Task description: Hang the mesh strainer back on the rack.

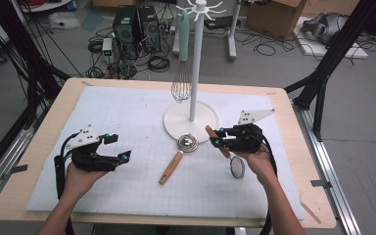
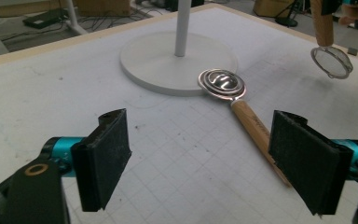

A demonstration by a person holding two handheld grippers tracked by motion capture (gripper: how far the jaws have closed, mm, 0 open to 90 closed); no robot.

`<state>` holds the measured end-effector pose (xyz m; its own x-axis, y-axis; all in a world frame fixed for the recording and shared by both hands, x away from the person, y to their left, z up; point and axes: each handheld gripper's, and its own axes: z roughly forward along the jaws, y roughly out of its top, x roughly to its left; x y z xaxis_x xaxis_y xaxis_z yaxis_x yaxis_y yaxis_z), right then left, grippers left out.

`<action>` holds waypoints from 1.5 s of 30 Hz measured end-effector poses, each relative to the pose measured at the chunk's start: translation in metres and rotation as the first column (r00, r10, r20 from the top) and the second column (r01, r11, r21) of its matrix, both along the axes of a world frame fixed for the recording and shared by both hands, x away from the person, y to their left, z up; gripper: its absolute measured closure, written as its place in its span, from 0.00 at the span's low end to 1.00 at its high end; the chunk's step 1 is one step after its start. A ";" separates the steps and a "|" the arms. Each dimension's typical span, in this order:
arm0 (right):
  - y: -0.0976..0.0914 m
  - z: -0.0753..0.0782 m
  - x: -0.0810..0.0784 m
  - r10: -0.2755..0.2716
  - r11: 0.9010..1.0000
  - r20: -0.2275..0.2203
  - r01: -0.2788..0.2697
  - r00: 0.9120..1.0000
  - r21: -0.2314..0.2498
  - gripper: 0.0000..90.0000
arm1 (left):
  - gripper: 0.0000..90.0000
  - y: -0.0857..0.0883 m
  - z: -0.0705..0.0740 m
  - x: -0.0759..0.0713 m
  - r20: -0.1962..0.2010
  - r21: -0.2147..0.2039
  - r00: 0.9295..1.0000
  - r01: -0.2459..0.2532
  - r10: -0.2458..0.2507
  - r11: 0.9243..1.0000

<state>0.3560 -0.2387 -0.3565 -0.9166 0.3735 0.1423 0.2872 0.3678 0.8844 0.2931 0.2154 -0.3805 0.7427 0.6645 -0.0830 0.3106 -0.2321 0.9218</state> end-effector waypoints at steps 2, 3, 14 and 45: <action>0.001 0.003 -0.001 0.004 1.000 0.008 -0.004 1.000 0.021 0.76 | 0.25 -0.004 0.001 0.000 0.003 -0.002 1.000 0.009 -0.009 1.000; 0.002 0.004 -0.001 0.009 1.000 0.011 -0.009 1.000 0.030 0.76 | 0.25 -0.006 0.001 0.000 0.002 -0.003 1.000 0.014 -0.014 1.000; 0.016 0.014 -0.004 0.037 0.996 0.041 -0.040 0.998 0.084 0.76 | 0.26 -0.024 0.006 0.002 0.013 0.005 0.998 0.065 -0.065 0.998; 0.083 0.016 -0.004 0.057 0.990 0.049 -0.063 0.997 0.126 0.76 | 0.43 -0.100 0.007 0.008 0.000 -0.006 0.972 0.233 -0.233 0.972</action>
<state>0.3522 -0.1556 -0.3402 -0.9434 0.2991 0.1434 0.2270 0.2671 0.9365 0.3007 0.1155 -0.3730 0.8771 0.4724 -0.0871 0.2492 -0.2926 0.9232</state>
